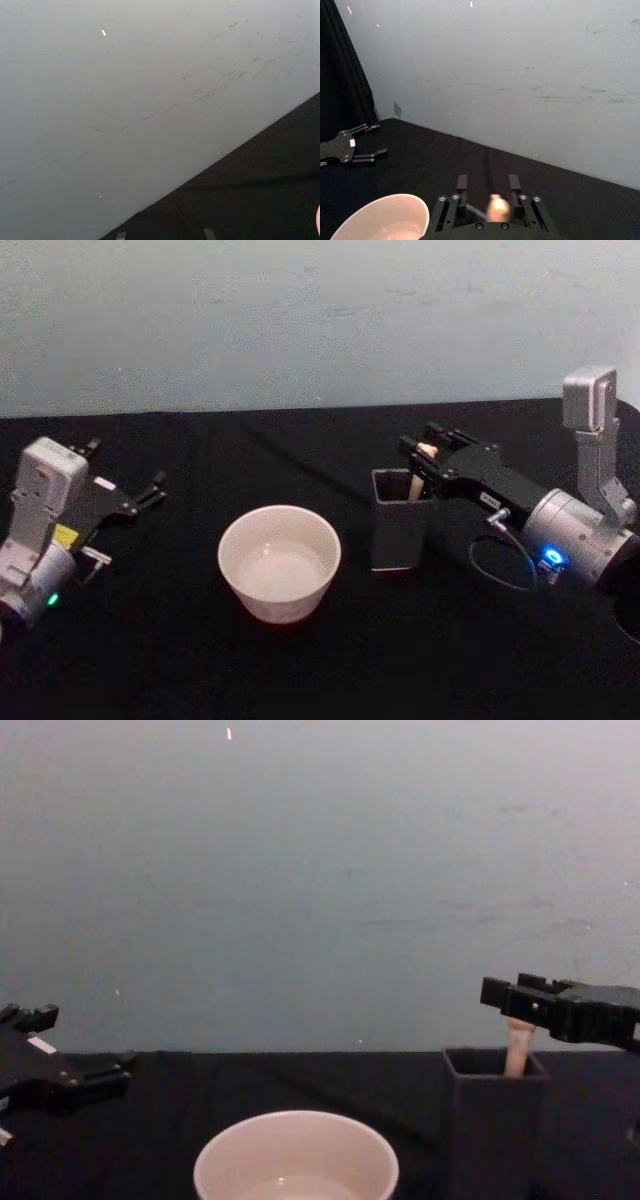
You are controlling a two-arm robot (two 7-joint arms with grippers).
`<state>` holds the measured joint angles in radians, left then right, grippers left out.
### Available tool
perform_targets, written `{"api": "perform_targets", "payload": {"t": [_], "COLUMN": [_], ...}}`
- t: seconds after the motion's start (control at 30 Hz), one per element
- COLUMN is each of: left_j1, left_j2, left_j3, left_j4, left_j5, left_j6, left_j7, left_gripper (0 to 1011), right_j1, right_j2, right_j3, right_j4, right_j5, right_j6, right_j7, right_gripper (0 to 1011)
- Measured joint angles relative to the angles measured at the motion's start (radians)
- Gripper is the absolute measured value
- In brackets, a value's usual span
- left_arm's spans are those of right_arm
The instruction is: Pick up the stirring spoon with one hand, stir inside the cup, then place it back in its original position.
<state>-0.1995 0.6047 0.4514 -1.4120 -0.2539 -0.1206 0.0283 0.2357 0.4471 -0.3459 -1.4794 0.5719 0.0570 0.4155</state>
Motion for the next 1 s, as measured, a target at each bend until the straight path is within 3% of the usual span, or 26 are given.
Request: {"api": "perform_targets", "payload": {"t": [0.13,0.2,0.53,0.77,0.9,1.0], "left_j1": [0.0,0.0,0.0,0.0,0.0,0.0], "left_j2": [0.0,0.0,0.0,0.0,0.0,0.0], "left_j3": [0.0,0.0,0.0,0.0,0.0,0.0], "left_j4": [0.0,0.0,0.0,0.0,0.0,0.0], "left_j5": [0.0,0.0,0.0,0.0,0.0,0.0], "left_j6": [0.0,0.0,0.0,0.0,0.0,0.0], "left_j7": [0.0,0.0,0.0,0.0,0.0,0.0], "left_gripper": [1002,1001,1001,1001,1002,1001], "right_j1": [0.0,0.0,0.0,0.0,0.0,-0.003], "right_j2": [0.0,0.0,0.0,0.0,-0.007,-0.028], "right_j3": [0.0,0.0,0.0,0.0,0.006,0.027], "right_j4": [0.0,0.0,0.0,0.0,-0.006,-0.015], "right_j5": [0.0,0.0,0.0,0.0,-0.032,-0.085], "right_j6": [0.0,0.0,0.0,0.0,-0.034,-0.093], "right_j7": [0.0,0.0,0.0,0.0,-0.026,-0.082], "right_gripper": [624,644,969,1002,1002,1002]}}
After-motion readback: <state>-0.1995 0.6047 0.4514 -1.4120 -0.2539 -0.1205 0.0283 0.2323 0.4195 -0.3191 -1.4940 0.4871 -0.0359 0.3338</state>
